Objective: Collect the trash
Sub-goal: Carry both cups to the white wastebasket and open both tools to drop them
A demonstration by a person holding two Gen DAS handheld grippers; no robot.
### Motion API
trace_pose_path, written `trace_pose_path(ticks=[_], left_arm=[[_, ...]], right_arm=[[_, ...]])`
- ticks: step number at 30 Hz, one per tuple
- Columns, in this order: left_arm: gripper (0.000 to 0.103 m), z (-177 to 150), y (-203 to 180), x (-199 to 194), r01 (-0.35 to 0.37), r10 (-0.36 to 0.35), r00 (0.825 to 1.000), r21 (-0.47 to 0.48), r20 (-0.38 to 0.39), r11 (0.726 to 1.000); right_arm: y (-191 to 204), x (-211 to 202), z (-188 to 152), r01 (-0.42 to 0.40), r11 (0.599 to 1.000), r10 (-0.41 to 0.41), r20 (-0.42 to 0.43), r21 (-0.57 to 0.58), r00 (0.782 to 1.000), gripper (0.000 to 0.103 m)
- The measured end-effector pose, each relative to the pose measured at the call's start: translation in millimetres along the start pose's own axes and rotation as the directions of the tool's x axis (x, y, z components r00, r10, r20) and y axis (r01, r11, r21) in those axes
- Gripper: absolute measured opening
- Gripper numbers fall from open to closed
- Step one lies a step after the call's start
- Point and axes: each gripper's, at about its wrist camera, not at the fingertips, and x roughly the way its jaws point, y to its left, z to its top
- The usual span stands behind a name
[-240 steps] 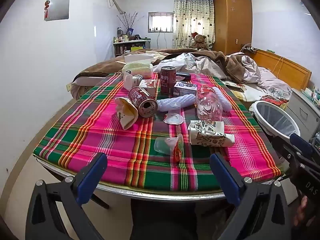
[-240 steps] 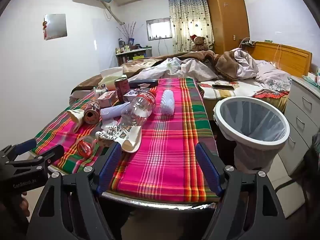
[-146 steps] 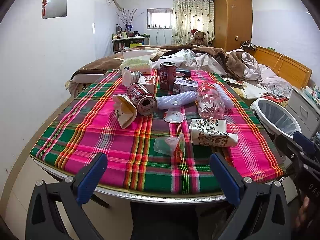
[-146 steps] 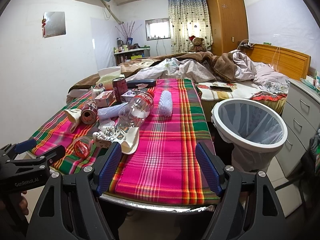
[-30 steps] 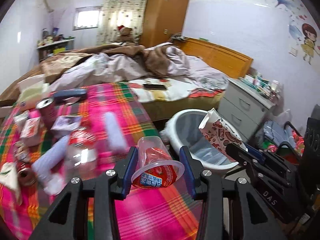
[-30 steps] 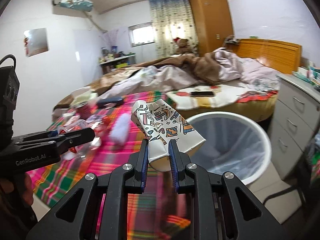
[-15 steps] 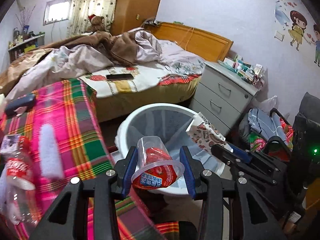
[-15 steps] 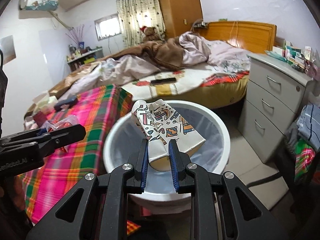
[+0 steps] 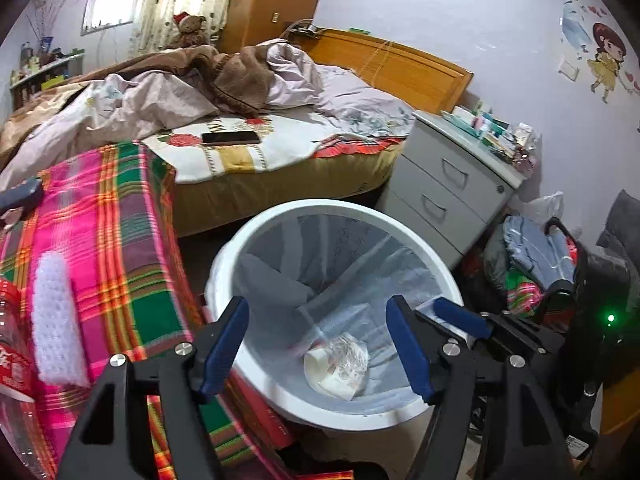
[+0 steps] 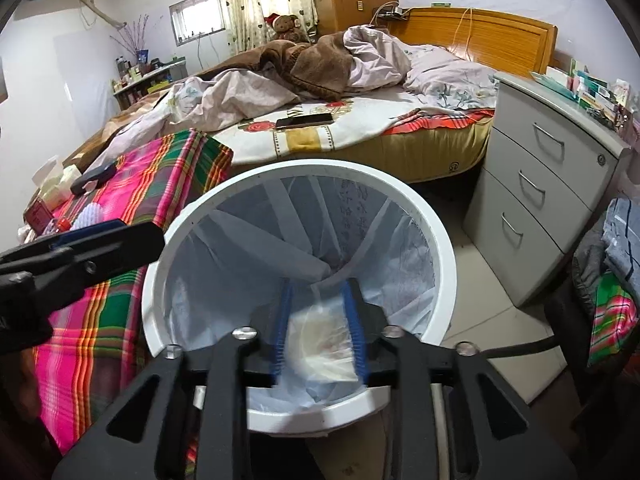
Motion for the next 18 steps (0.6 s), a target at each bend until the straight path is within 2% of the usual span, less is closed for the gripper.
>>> trace_pose_path(ticks=[1,2,10,18], left_arm=[[0.073,0.3,1.4,-0.9,-0.005,0.005,1.000,0.001,0.004,1.000],[0.073,0.0,3.1,-3.1,-0.006,0.006,1.000,-0.004,0.007,1.000],[0.073,-10.2,18.2,-37.0,-0.063,0.064,0.997,-0.017,0.053,0.998],[0.073,-25.7,43.0,-75.3,-0.118,0.123,0.988,-0.053,0.098,0.992]], right_arm=[[0.2,-1.4,-0.5,-0.001,1.000,0.001,0.005,0.005,1.000,0.048],[0.3,-5.2,-1.9,-0.010,1.000,0.010,0.013,0.012,1.000,0.049],[8.7,-27.3,0.1,-0.033,0.999,0.030,0.070,0.039,0.997,0.049],[37.0,-43.0,3.9,-0.064,0.998,0.062,0.128,0.012,0.990,0.049]])
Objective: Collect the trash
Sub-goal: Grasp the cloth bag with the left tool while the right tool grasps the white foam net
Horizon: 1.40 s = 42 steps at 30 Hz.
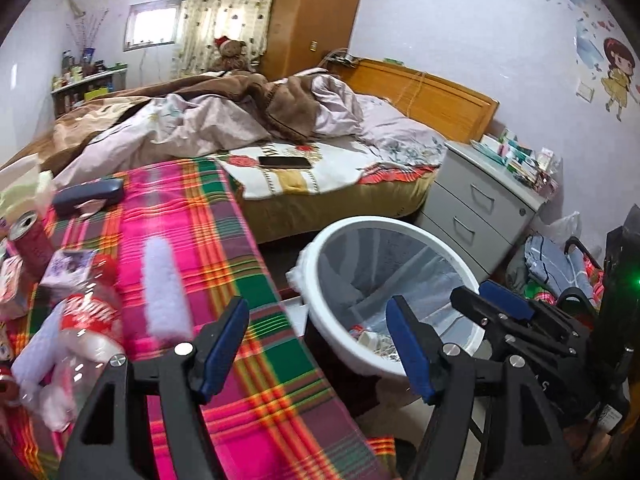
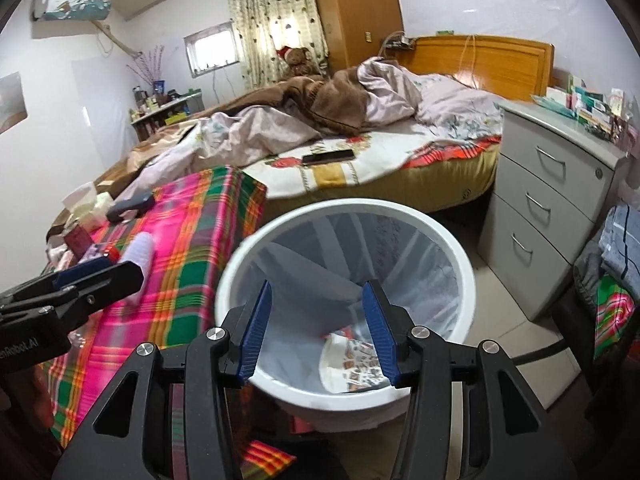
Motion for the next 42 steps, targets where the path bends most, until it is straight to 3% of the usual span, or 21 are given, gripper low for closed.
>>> trace_pose_path(ticks=[10,19,27,36,42], left_arm=[[0.073,-16.6,53.2,-49.6,-0.106,0.111,0.992,-0.078,0.063,0.991],[0.073,-36.4,111.9,-82.3,-0.211,0.228,0.971,-0.191,0.072,0.959],[0.073,-51.0,159.3,-105.7,-0.304,0.334,0.940,-0.272,0.068,0.913],[0.073,-75.0,223.7,-130.0,-0.396,0.439,0.898,-0.398,0.019,0.827],[0.075,-86.2,250.8,-129.4,-0.414,0.449,0.893,-0.446,-0.030,0.793]], right_arm=[[45.2,0.5,-1.9,-0.084,0.995,0.085,0.006,-0.053,0.996,0.049],[87.4,14.9,-1.8,-0.156,0.982,0.155,-0.022,-0.102,0.988,0.049],[117.9,37.8,0.8,-0.219,0.969,0.212,-0.069,-0.110,0.975,0.049],[140.5,73.8,4.1,-0.242,0.962,0.225,-0.139,-0.125,0.964,0.050],[145.3,92.3,2.6,-0.245,0.962,0.219,-0.188,-0.123,0.957,0.054]])
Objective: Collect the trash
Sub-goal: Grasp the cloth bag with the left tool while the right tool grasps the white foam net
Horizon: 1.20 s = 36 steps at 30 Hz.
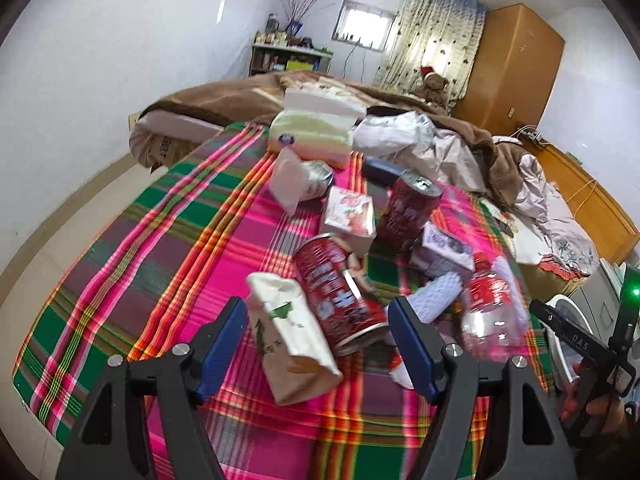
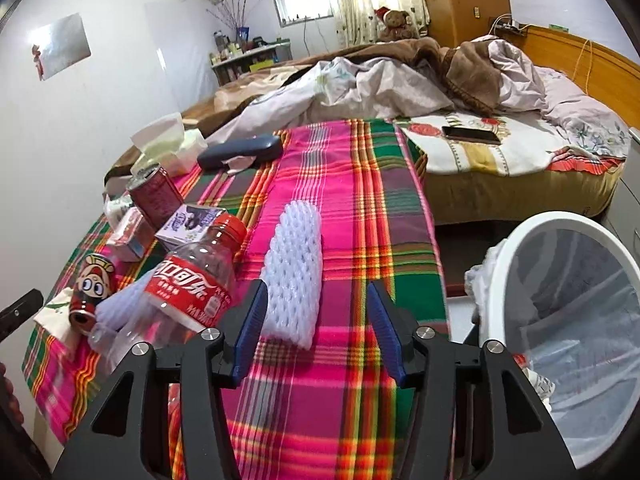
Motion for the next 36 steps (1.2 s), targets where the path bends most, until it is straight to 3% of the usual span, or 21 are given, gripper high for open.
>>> trace_pose_path(ticks=[10,14,21,27,31,33,36], left_arm=[[0.075,-8.9,19.4,23.3,-0.037,0.034,0.997,-0.044,-0.069,0.998],[0.075,-11.9,23.3,31.2,-0.062,0.059,0.993,-0.021,-0.100,0.998],[0.075,-16.6,27.3,41.1,-0.055,0.051,0.989,-0.026,-0.139,0.998],[0.074,-14.8,26.7,41.7,-0.057,0.053,0.990,-0.028,-0.127,0.998],[0.064,-12.5,29.6,42.0,-0.037,0.031,0.991,-0.047,-0.127,0.998],[0.049,-11.4,29.1,43.0,-0.026,0.020,0.991,-0.044,-0.130,0.999],[0.048,-11.5,27.6,43.3,-0.027,0.022,0.991,-0.038,-0.130,0.999]], right_arm=[[7.5,15.4,6.2,0.005,1.000,-0.006,-0.049,-0.024,0.999,0.055],[10.2,20.5,8.5,0.013,0.999,-0.016,-0.062,-0.043,0.998,0.055],[15.2,27.7,11.4,0.000,0.998,-0.006,-0.087,-0.066,0.996,0.055],[17.5,33.8,9.5,-0.018,0.998,0.012,-0.109,-0.060,0.994,0.055],[17.3,35.8,7.9,-0.030,0.998,0.024,-0.114,-0.054,0.993,0.054],[18.0,36.0,7.5,-0.041,0.998,0.034,-0.114,-0.052,0.993,0.050],[21.2,35.3,6.8,-0.055,0.997,0.048,-0.113,-0.060,0.992,0.040]])
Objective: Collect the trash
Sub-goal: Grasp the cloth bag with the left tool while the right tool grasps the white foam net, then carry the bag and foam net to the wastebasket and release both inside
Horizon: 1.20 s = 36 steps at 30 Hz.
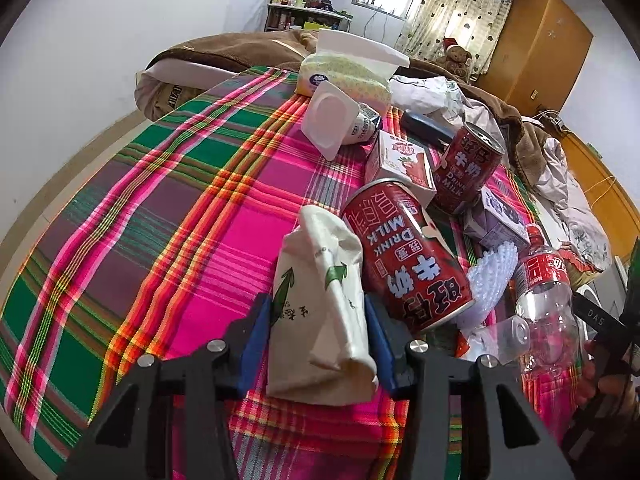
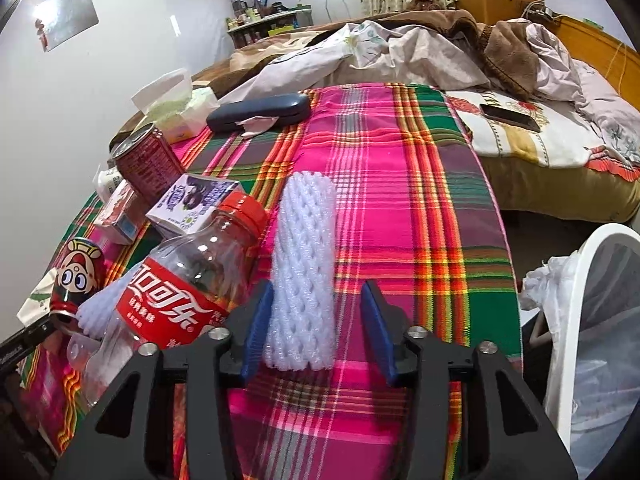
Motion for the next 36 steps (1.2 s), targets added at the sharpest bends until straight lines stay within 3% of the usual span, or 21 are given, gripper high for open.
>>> trace_pose_path(ticks=[2,5,24,36], left_arm=[[0.046,0.1,-1.0,-0.1,0.006,-0.006,1.000,-0.002,-0.001,1.000],[0.044,0.6,-2.1,-0.7,0.004,-0.004,1.000,0.001,0.003,1.000],[0.043,3.7,-14.9,-33.3,-0.003,0.000,0.997,0.040,0.082,0.999],[0.043,5.0,-56.3,-56.6,0.036,-0.052,0.991,0.125,0.125,0.992]], right_arm=[[2.6,-0.9,-0.4,-0.008,1.000,0.008,0.005,-0.008,1.000,0.028],[5.7,-2.3,-1.2,-0.005,1.000,0.005,0.013,-0.026,1.000,0.023],[-0.5,-29.6,-1.8,0.002,1.000,-0.002,0.109,-0.004,0.994,0.021],[-15.5,-57.6,-6.5,-0.005,0.999,-0.002,0.170,0.039,0.985,0.021]])
